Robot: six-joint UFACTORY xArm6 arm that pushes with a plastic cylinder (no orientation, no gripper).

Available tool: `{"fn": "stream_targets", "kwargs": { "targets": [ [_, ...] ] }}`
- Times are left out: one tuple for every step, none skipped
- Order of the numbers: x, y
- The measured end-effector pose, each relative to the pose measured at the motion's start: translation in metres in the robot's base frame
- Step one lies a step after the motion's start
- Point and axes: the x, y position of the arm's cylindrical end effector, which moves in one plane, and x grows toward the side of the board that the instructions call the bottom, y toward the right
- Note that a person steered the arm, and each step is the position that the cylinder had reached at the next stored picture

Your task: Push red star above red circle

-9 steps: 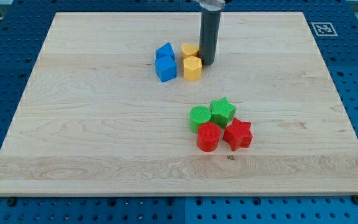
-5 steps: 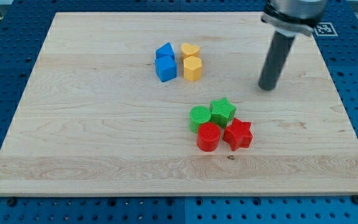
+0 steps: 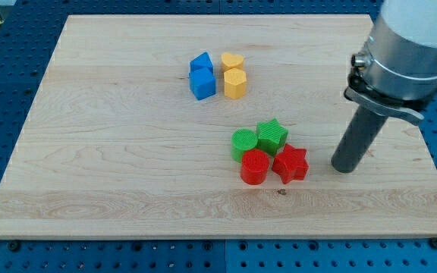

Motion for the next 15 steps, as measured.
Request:
{"fn": "stream_targets", "kwargs": {
  "targets": [
    [0.006,-0.023],
    [0.009,-0.046],
    [0.009,-0.054],
    [0.009,-0.055],
    [0.009,-0.068],
    [0.009,-0.086],
    [0.011,-0.102],
    [0.015,-0.121],
    [0.015,-0.143],
    [0.015,-0.164],
    [0.015,-0.187],
    [0.015,-0.199],
    [0.015,-0.199],
    [0.018,-0.199],
    [0.02,-0.196]
  ]
}}
